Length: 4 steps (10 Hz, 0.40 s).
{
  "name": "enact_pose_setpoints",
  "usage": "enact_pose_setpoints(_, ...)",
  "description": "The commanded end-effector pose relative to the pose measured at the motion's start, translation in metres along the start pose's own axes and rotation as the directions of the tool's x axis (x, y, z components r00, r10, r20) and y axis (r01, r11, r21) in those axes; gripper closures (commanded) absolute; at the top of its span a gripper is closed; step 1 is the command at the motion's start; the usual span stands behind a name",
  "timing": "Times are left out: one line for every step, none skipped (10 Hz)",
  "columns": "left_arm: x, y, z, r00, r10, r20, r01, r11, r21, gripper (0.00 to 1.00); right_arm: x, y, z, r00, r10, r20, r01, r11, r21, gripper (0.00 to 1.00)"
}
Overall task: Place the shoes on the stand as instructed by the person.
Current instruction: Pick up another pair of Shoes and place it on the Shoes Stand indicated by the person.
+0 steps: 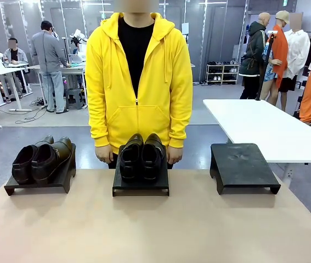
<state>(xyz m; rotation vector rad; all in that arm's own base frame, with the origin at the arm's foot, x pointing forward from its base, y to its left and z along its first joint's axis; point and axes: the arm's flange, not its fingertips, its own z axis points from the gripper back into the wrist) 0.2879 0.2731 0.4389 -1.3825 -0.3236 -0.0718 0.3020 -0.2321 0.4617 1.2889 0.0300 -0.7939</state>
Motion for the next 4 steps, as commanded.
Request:
enact_pose_setpoints(-0.0017, -0.0016, 0.0005, 1.0, -0.009, -0.004, 0.009, 1.0, -0.007, 0.0, -0.004, 0.0002, 0.0017, 1.0, 0.01, 0.0, -0.01, 1.0, -0.009, 0.0)
enact_pose_setpoints(-0.0017, -0.0016, 0.0005, 1.0, -0.009, -0.004, 0.009, 1.0, -0.007, 0.0, -0.004, 0.0002, 0.0017, 1.0, 0.01, 0.0, -0.01, 1.0, -0.009, 0.0)
enact_pose_setpoints(-0.0017, -0.0016, 0.0005, 1.0, -0.009, -0.004, 0.009, 1.0, -0.007, 0.0, -0.004, 0.0002, 0.0017, 1.0, 0.01, 0.0, -0.01, 1.0, -0.009, 0.0)
enact_pose_setpoints(-0.0017, -0.0016, 0.0005, 1.0, -0.009, -0.004, 0.009, 1.0, -0.007, 0.0, -0.004, 0.0002, 0.0017, 1.0, 0.01, 0.0, -0.01, 1.0, -0.009, 0.0)
